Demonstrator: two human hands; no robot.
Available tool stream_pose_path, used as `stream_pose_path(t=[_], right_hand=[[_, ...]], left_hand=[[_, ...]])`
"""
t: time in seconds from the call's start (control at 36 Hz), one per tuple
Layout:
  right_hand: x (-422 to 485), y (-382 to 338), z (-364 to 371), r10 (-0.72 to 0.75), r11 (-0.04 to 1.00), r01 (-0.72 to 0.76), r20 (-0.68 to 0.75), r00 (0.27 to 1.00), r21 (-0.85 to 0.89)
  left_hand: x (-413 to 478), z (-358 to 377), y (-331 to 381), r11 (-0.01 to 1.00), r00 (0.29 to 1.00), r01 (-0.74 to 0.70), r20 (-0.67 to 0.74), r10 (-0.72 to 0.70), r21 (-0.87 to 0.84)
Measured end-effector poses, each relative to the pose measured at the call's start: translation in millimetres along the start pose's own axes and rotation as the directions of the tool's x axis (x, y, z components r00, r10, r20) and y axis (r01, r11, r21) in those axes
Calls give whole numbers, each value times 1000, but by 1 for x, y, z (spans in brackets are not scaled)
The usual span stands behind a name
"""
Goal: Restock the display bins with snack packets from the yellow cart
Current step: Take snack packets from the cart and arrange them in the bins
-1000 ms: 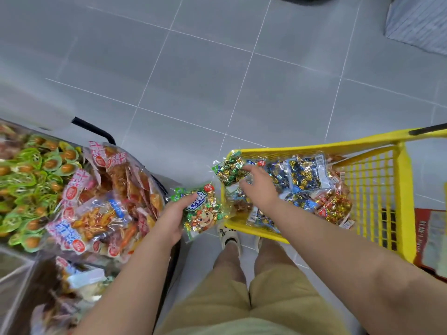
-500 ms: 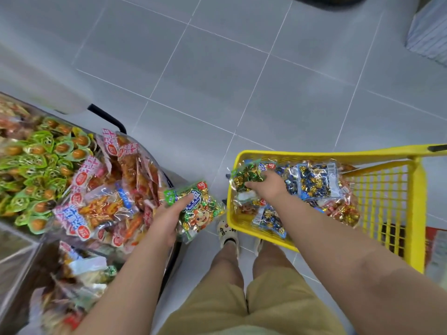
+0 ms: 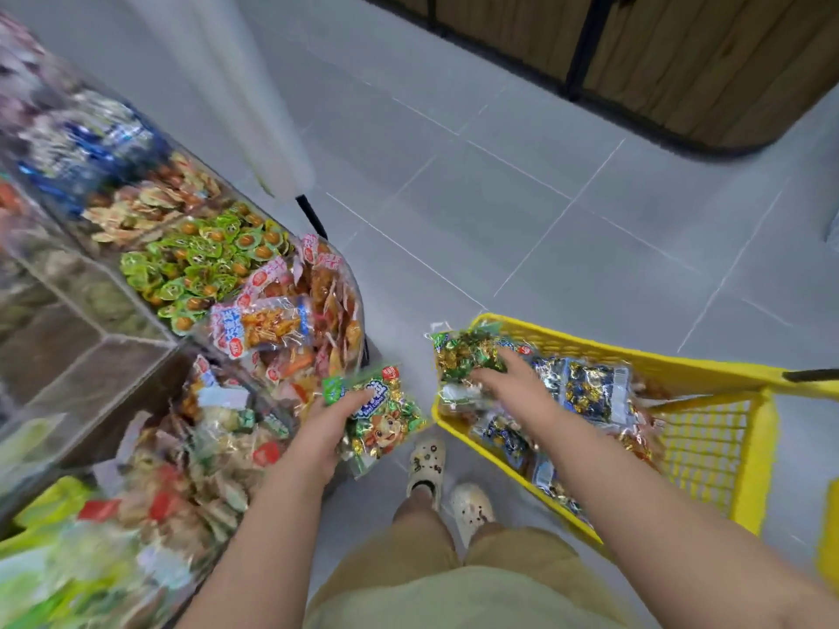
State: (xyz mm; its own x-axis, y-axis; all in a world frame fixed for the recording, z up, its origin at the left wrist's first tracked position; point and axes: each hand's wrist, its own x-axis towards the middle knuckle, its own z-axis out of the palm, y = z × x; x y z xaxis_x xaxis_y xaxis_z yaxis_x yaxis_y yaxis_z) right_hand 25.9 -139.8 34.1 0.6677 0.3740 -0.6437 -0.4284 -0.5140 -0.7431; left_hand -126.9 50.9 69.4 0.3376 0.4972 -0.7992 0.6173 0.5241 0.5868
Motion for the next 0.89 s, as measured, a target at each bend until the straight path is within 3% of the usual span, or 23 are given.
stream_pose_path(t=[0.19,0.25,0.42,0.56,0.72,0.89], right_hand=[[-28,-33,46,46,978,-74,143,989,198],[-41,-40,64,46,969,-104,250,967,222],[-78,-53,118,97,965,-229,637,765,129],[-109,-59,176,193,940,-339,782,593,25],[-150,-54,263,235,946,-322,733,638,-24],[-188,-49,363,265,880,-467,732,628,82]], left_hand=[[-61,-46,-32,984,997,0,-79,-15,-178],[-78,-61,-39,978,991,-10,-129,-17,-210],[-113,-118,-69,921,971,-93,-240,0,-378],[-135,-173,-102,823,957,-181,-291,21,-538],[-158,-254,-143,761,943,-185,-330,-41,-622],[-178,-355,-182,719,924,-225,-378,-56,-657]])
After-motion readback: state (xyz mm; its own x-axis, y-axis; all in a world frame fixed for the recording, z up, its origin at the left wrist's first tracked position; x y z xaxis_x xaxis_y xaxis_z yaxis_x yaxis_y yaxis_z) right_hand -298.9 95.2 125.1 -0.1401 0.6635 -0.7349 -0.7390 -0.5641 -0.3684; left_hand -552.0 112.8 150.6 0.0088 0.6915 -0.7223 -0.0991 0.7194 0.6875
